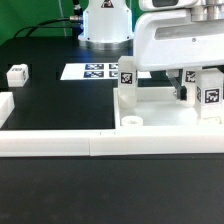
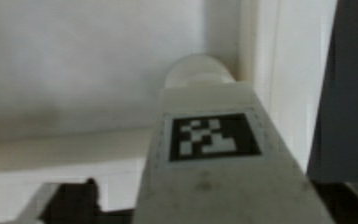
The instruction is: Assemble square table
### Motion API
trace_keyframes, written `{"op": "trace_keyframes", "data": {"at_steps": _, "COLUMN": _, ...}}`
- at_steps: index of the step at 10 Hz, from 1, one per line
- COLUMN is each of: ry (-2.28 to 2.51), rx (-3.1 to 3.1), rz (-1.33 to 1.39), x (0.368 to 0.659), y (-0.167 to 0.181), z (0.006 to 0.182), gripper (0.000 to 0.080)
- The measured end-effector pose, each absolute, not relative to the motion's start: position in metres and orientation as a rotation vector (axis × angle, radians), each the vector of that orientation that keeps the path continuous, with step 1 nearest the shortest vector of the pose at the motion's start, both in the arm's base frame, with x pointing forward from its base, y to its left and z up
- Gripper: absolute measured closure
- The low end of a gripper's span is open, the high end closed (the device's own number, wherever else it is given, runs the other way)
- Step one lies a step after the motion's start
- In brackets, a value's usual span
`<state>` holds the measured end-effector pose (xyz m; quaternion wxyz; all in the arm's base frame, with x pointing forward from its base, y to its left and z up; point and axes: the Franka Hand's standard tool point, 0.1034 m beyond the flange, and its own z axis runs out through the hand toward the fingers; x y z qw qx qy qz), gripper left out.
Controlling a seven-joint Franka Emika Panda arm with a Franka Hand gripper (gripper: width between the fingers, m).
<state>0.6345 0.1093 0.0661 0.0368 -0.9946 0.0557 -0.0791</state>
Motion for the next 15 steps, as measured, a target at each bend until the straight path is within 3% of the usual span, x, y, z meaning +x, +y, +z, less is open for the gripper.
{"op": "trace_keyframes", "data": {"at_steps": 1, "ry": 0.209, "rx": -3.05, "rz": -0.241, "x": 0.634, "y": 0.109, "z": 0.066, "gripper": 0.04}}
{"op": "trace_keyframes", "data": {"at_steps": 2, "ry": 0.232, "rx": -3.047, "rz": -0.24, "x": 0.634, "y": 0.109, "z": 0.066, "gripper": 0.04}}
{"op": "trace_keyframes", "data": {"at_steps": 3, "ry": 0.344, "rx": -3.031, "rz": -0.234, "x": 0.634, "y": 0.109, "z": 0.066, "gripper": 0.0514}}
{"op": "trace_keyframes", "data": {"at_steps": 6, "ry": 0.679, "rx": -2.959, "rz": -0.209, "x": 0.633, "y": 0.11, "z": 0.065, "gripper": 0.0514}}
{"op": "trace_keyframes", "data": {"at_steps": 11, "ry": 2.084, "rx": -2.165, "rz": 0.031, "x": 0.629, "y": 0.104, "z": 0.062, "gripper": 0.0512}}
{"op": "trace_keyframes", "data": {"at_steps": 14, "ry": 2.009, "rx": -2.246, "rz": 0.009, "x": 0.628, "y": 0.106, "z": 0.062, "gripper": 0.0511}}
{"op": "trace_keyframes", "data": {"at_steps": 15, "ry": 1.767, "rx": -2.473, "rz": -0.043, "x": 0.627, "y": 0.115, "z": 0.062, "gripper": 0.0296}}
